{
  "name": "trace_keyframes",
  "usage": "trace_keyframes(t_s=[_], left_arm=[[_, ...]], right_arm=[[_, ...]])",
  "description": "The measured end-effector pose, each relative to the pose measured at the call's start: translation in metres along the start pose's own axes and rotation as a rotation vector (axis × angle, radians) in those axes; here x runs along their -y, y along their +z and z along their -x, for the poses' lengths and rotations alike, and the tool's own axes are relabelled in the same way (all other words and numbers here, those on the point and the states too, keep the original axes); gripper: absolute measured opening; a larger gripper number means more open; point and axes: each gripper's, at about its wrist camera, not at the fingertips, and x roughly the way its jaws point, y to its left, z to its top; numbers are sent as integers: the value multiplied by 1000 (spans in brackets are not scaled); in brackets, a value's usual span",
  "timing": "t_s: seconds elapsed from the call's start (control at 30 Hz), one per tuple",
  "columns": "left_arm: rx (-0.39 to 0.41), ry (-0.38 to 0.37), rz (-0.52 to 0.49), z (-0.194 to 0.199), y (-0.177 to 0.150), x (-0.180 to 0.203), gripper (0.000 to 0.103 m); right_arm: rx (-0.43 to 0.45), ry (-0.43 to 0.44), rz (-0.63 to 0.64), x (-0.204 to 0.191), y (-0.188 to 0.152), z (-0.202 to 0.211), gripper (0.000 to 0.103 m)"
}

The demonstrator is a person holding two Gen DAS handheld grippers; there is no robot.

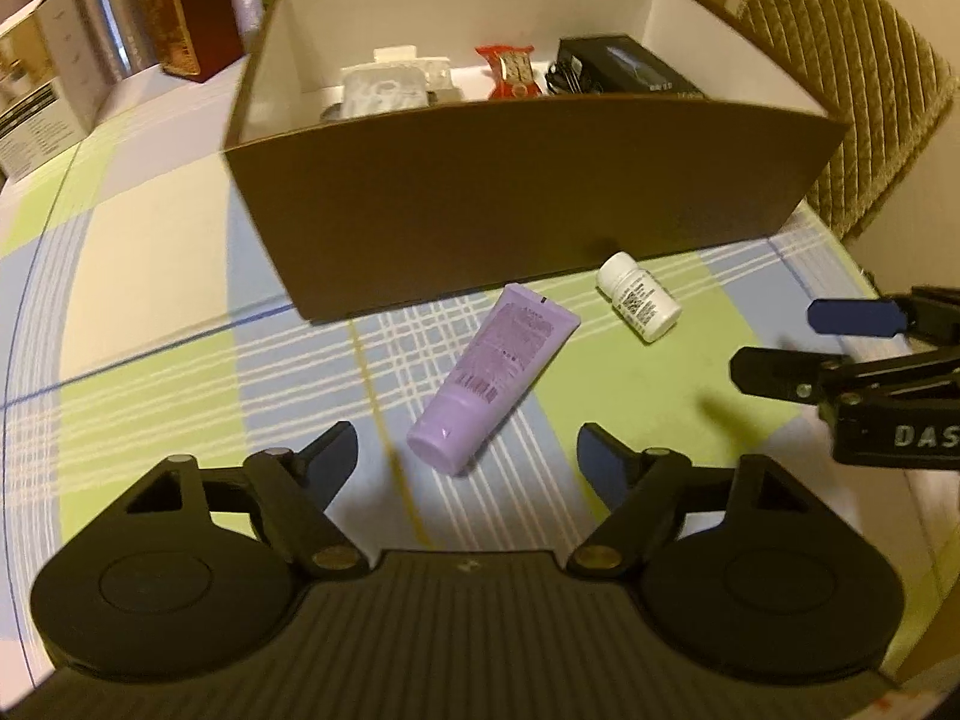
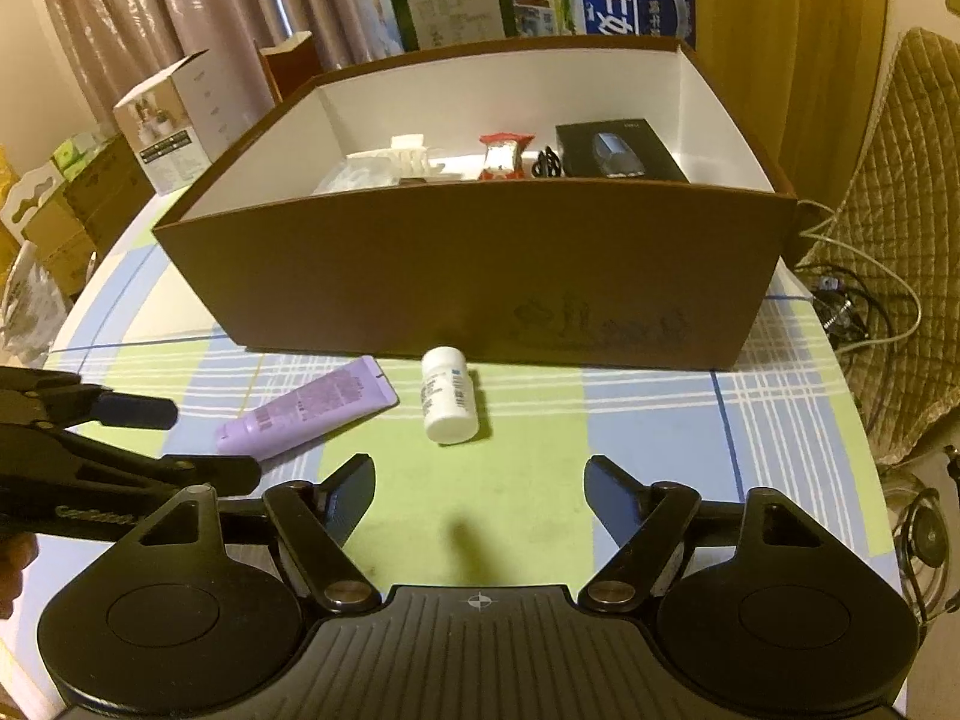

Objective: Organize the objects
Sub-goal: 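Grasp the purple tube with the left tool while the right tool grasps the white pill bottle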

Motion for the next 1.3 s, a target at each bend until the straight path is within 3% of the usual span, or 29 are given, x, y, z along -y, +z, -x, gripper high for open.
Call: trace_keyframes(t_s=[0.07,0.3,0.5,0.57,0.97,1.13,1.3], left_arm=[[-14,3,-29,-10,4,2,66],[-31,-3,-111,-36,16,9,55],[-46,-14,-109,-48,18,8,34],[-48,-28,-86,-47,17,4,29],[-84,28,101,-26,-12,-36,27],[-95,18,179,-24,-14,-48,27],[-89,31,184,-23,-7,-46,27]], right_arm=[[-5,-5,-9,3,0,-2,75],[-10,-9,-19,8,4,-10,75],[-8,1,3,4,11,-19,74],[-6,10,19,1,13,-24,67],[-20,44,125,-19,25,-64,38],[-38,38,156,-20,23,-75,24],[-32,35,170,-19,16,-72,24]])
